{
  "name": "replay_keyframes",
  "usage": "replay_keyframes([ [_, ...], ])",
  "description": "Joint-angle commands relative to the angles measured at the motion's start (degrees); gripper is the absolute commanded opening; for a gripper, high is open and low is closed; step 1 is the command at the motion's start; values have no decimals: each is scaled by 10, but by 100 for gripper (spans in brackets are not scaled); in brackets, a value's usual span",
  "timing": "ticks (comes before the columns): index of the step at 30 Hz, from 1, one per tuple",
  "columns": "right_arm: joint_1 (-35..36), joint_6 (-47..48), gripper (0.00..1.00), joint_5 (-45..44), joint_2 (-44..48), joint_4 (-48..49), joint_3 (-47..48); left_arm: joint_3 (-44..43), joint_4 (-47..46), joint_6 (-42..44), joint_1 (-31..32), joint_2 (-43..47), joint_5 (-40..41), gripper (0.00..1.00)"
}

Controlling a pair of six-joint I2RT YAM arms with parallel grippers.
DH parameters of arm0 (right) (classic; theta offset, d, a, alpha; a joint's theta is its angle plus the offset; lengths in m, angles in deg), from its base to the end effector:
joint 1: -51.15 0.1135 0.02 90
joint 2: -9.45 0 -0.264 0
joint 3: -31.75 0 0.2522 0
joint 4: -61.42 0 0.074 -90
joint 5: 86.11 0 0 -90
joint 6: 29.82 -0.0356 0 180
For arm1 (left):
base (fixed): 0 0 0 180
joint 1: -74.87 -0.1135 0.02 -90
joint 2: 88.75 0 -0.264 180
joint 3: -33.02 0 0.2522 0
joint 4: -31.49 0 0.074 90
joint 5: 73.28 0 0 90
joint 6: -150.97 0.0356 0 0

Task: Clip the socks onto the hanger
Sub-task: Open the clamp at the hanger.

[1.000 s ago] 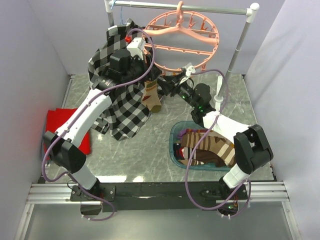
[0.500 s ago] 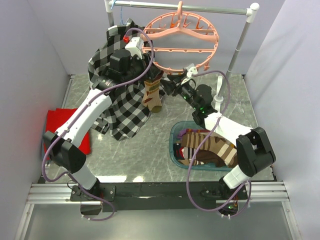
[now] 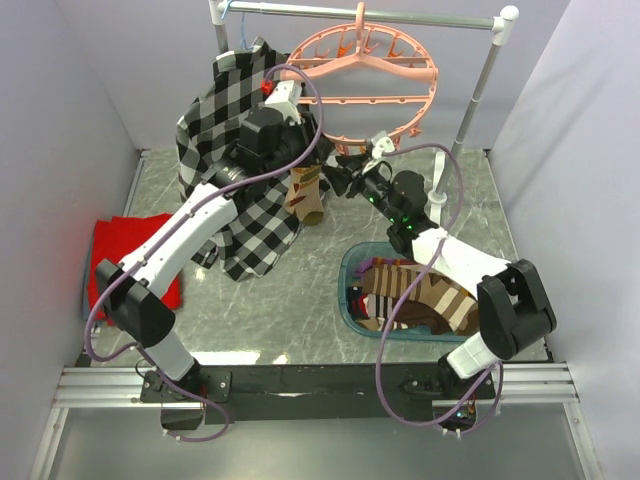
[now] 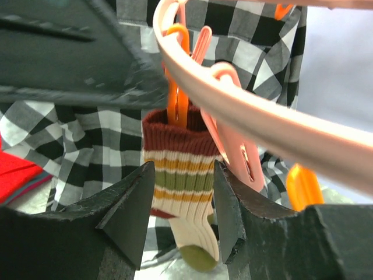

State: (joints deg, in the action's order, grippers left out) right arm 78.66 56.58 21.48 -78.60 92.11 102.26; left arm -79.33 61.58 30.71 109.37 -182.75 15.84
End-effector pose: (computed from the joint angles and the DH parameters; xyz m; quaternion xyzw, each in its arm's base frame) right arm 0.3113 0.1743 0.3259 -0.2444 0.5760 0.2992 0.7204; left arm 0.3171 -0.2186 0.4340 0.0335 0.7750 -0.3430 0.5298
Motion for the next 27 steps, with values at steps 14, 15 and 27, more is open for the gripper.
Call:
replay_keyframes([
  [14, 3, 23, 53, -4, 128, -34, -84, -8, -70, -44, 8, -51, 45, 47],
  [15, 2, 25, 53, -4, 133, -39, -86, -8, -71, -45, 7, -53, 49, 47],
  [27, -24, 17, 53, 23, 123, -33, -74, -12, -100, -44, 8, -56, 46, 35],
])
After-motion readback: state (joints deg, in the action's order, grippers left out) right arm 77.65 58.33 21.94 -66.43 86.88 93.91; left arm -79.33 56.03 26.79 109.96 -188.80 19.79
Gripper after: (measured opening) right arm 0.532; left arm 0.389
